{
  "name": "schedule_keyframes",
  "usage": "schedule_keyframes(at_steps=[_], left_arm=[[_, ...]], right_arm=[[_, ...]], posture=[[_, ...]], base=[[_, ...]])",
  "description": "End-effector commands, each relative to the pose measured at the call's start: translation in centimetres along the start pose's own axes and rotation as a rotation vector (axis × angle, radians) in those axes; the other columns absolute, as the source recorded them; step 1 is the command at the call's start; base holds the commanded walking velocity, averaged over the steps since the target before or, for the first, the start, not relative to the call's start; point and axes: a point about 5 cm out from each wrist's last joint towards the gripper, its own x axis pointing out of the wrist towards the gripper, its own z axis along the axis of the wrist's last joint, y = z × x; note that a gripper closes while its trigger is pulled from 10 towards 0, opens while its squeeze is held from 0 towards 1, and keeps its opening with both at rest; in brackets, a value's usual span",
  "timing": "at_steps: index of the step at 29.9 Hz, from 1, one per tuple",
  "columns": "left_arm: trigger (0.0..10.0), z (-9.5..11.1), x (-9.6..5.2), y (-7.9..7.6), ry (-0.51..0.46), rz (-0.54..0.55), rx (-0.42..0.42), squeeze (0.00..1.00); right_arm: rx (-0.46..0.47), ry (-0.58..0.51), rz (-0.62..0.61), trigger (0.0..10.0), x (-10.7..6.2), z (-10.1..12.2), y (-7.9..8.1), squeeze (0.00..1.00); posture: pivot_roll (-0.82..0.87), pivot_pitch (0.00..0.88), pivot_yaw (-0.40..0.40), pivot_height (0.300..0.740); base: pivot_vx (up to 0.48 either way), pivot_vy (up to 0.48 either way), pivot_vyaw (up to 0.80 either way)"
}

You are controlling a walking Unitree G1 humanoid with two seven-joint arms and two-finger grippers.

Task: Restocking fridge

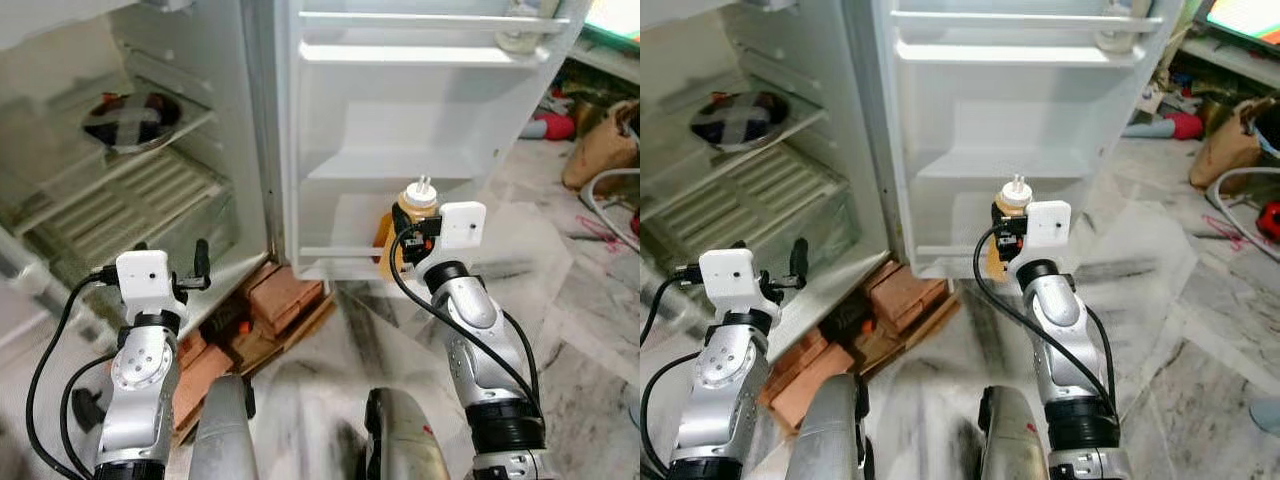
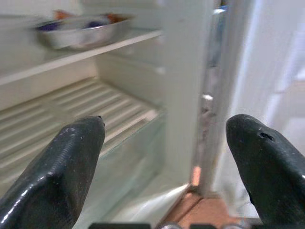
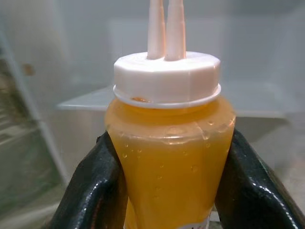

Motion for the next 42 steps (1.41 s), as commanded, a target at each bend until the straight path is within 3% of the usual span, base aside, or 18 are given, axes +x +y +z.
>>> schedule_keyframes(at_steps=[1, 29, 42], left_arm=[[10.0, -0.07, -0.17, 0.48, 0.003, 0.008, 0.016, 0.00], [10.0, -0.19, -0.21, 0.31, 0.009, 0.007, 0.003, 0.00], [10.0, -0.27, -0.12, 0.18, 0.013, 0.017, -0.003, 0.00]], right_arm=[[0.002, -0.037, 0.019, 10.0, 0.33, 0.87, 0.39, 0.00], [0.013, -0.023, 0.054, 10.0, 0.24, 0.64, 0.78, 0.00], [0.011, -0.014, 0.086, 10.0, 0.27, 0.46, 1.15, 0.00]], posture=[[-0.01, 0.068, -0.020, 0.615], [-0.01, 0.074, -0.022, 0.615], [-0.01, 0.071, -0.028, 0.600]], base=[[0.352, 0.000, 0.00], [0.323, 0.046, 0.00], [0.000, 0.000, 0.00]])
